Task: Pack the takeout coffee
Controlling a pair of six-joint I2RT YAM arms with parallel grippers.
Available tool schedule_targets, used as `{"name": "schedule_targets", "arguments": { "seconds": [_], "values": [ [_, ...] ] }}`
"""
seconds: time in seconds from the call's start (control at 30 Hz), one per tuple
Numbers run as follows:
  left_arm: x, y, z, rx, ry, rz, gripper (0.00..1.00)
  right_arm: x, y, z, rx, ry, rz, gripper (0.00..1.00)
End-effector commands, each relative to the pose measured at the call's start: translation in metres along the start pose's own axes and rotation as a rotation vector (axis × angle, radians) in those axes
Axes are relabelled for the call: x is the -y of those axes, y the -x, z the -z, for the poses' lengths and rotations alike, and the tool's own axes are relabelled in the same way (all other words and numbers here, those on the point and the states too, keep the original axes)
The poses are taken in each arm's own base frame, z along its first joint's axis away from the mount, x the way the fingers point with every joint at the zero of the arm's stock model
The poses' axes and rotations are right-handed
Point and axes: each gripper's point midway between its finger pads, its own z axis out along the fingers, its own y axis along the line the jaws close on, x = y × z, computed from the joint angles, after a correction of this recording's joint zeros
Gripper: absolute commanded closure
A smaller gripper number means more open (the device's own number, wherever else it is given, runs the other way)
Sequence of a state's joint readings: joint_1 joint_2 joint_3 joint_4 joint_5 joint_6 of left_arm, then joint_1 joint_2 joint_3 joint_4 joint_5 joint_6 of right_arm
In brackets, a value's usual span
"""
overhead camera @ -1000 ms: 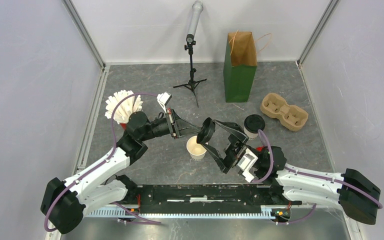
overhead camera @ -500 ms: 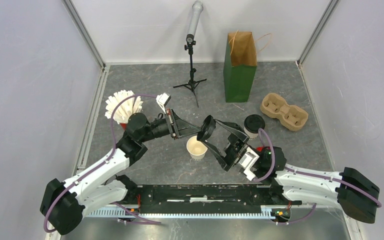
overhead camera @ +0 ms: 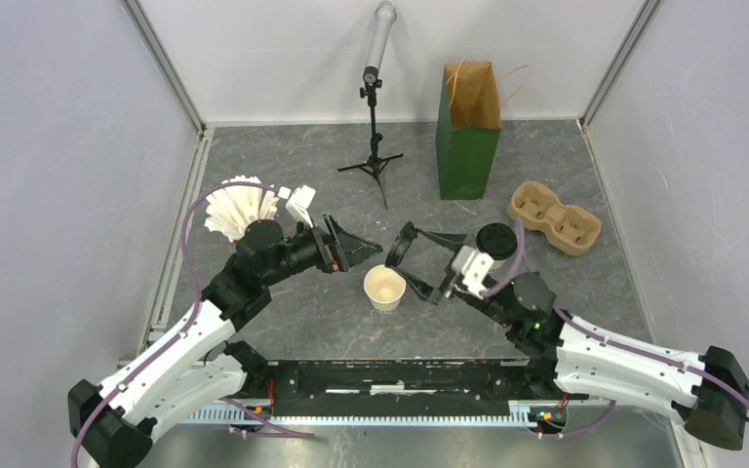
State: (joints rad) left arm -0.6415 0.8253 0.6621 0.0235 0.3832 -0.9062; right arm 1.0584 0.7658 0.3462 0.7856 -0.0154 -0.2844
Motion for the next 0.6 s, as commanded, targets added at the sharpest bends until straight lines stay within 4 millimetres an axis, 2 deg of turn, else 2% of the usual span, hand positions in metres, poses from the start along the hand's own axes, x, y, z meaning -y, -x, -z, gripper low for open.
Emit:
{"name": "schedule_targets", "arguments": {
  "seconds": [0.0,0.1,0.33,0.57],
  "values": [
    [-0.043,0.008,0.016,0.053,0.219,-0.171,0.0,0.002,-0.048,0.013,-0.408,-0.054,-0.17,0.28],
    [-0.062,0.006,0.024,0.075,0.294,-0.185,0.0,0.003,-0.06,0.025,-0.586,-0.079,-0.223,0.28],
    [-0.09,-0.011,0.042,0.033,0.393,-0.201,0.0,-0.005,-0.066,0.037,-0.883,-0.048,-0.282,0.28],
    [-0.106,-0.035,0.045,0.003,0.405,-0.104,0.05,-0.018,-0.079,0.038,-1.03,-0.012,-0.323,0.28]
  ]
}}
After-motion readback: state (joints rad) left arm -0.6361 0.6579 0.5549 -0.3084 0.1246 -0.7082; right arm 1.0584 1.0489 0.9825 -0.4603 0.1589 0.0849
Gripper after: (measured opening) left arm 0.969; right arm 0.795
